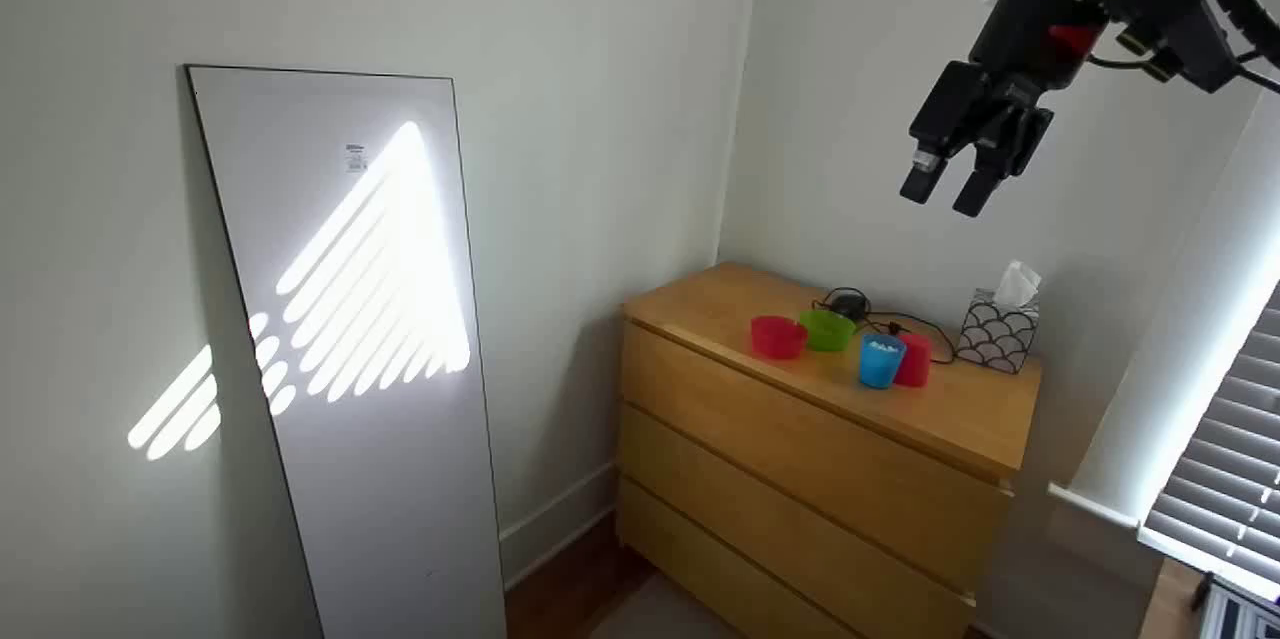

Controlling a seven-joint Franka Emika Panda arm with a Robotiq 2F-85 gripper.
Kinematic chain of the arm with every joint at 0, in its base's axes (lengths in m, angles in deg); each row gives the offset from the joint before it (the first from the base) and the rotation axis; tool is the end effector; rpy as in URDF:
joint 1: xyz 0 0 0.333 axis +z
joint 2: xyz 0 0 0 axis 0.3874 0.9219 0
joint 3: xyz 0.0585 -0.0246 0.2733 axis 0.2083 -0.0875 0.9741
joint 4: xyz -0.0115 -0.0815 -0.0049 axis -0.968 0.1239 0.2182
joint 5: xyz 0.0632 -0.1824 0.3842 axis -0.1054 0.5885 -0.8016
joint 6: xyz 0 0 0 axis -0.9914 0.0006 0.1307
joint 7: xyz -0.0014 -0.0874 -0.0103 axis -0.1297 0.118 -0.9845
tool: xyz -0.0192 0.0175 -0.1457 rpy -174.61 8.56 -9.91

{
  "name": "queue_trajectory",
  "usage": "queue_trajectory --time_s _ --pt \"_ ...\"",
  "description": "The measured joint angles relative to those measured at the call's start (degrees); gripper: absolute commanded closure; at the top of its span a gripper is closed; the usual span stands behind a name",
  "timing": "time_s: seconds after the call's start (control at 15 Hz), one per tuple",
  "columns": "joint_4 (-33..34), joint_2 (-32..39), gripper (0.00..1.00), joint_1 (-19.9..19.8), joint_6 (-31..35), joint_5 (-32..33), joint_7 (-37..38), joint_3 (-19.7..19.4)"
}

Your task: Remove the cloth from the blue cup, then put it in the green bowl

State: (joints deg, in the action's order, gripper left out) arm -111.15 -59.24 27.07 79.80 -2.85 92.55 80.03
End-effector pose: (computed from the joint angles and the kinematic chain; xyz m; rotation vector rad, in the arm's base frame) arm 0.3941 0.0877 0.4974 -2.9521 0.1731 -0.2893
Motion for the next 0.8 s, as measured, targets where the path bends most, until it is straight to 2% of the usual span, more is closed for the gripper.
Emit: queue_trajectory --time_s 0.6,0.8 --pt "0.0 0.0 0.00 0.0 0.0 0.0 0.0 0.0" --pt "0.0 0.0 0.00 -1.5 0.0 1.4 -0.3 -0.5"
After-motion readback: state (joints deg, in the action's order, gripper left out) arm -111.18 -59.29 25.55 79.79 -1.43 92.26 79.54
